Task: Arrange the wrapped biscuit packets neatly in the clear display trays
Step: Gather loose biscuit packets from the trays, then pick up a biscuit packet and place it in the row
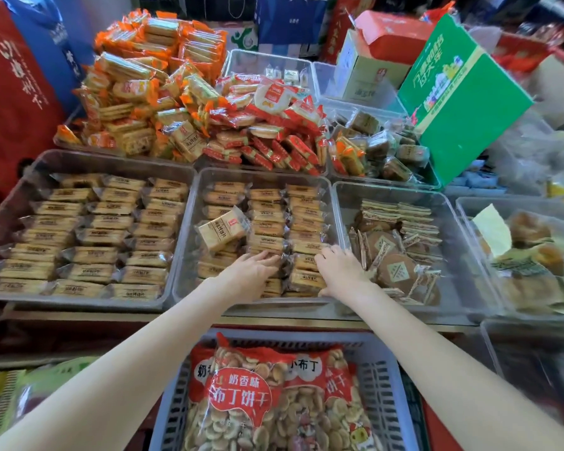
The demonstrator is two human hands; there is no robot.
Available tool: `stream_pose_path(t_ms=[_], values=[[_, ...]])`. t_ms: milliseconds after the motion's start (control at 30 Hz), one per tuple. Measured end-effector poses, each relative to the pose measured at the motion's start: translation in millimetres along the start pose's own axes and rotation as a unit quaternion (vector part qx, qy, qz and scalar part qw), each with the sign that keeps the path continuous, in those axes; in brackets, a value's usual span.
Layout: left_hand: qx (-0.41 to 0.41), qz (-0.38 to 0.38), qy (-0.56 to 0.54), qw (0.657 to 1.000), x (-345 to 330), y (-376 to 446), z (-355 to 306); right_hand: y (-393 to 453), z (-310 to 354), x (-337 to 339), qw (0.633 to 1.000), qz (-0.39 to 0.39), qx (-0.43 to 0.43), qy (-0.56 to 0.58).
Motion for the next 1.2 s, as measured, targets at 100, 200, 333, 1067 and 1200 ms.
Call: stream_pose_path(t_ms=[100, 200, 333, 1067, 1200], values=[[0.006, 0.008, -0.011, 1.0, -1, -3, 3, 5, 3, -3, 0.999, -0.033, -0.022, 0.01], [0.006, 0.018, -0.011, 1.0, -2, -2, 5, 4, 3, -5, 0.998, -0.057, -0.026, 0.019], [0.013, 0.027, -0.015, 0.999, 0, 2, 5, 2, 2, -5, 0.997, -0.074, -0.022, 0.024], [-0.061, -0.228, -0.591, 0.771, 81, -43, 8, -25, -44, 75, 0.794, -0.088, 0.1, 0.592], [-0.06, -0.279, -0.629, 0.723, 95, -62, 19, -30, -41, 82, 0.696, -0.085, 0.155, 0.696]])
Point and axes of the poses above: each hand's wrist, its own y-axis towards the middle knuckle, its own x-axis out of the back of the hand, z = x × y, the point moved 4 cm from there along y, towards the middle knuckle, and after that the axes turned 11 degrees about z, right-handed, at the moved point
